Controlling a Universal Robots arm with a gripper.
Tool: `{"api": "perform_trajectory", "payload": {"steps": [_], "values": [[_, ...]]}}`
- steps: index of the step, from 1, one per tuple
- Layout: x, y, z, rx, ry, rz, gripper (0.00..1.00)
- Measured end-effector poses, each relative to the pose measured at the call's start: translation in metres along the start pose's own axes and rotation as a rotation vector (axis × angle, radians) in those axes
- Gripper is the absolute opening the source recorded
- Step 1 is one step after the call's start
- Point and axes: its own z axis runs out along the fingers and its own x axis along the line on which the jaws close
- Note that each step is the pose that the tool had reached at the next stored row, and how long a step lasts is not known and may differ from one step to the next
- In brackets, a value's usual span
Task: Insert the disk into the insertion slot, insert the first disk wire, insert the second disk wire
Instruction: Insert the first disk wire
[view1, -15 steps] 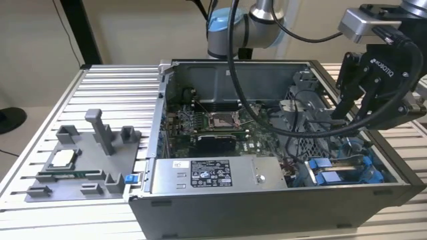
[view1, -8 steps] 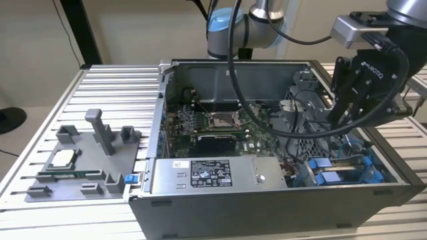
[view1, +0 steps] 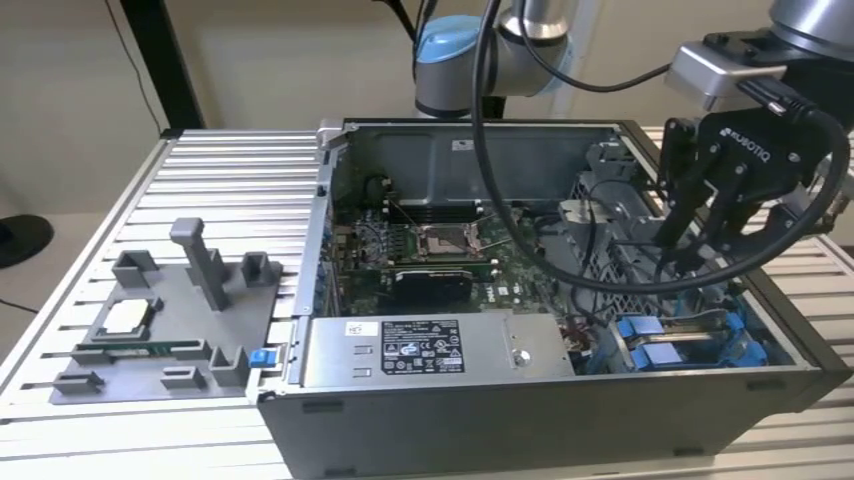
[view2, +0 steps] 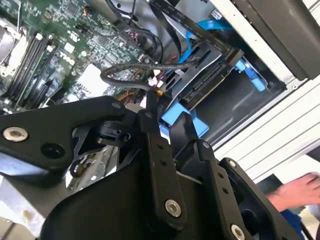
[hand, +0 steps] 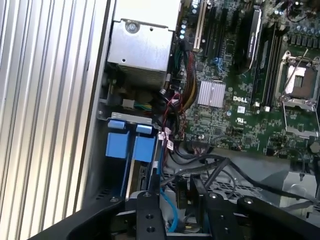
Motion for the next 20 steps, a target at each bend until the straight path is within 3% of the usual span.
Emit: {"api": "perform_trajectory", "payload": {"steps": [11,20], "values": [[-0.0065,-0.0011,0.0012,0.0239,0.0056,-0.031,1.00],[-0.0077,0.0015,0.0016,0.0242,0.0057,-0.032,1.00]]}}
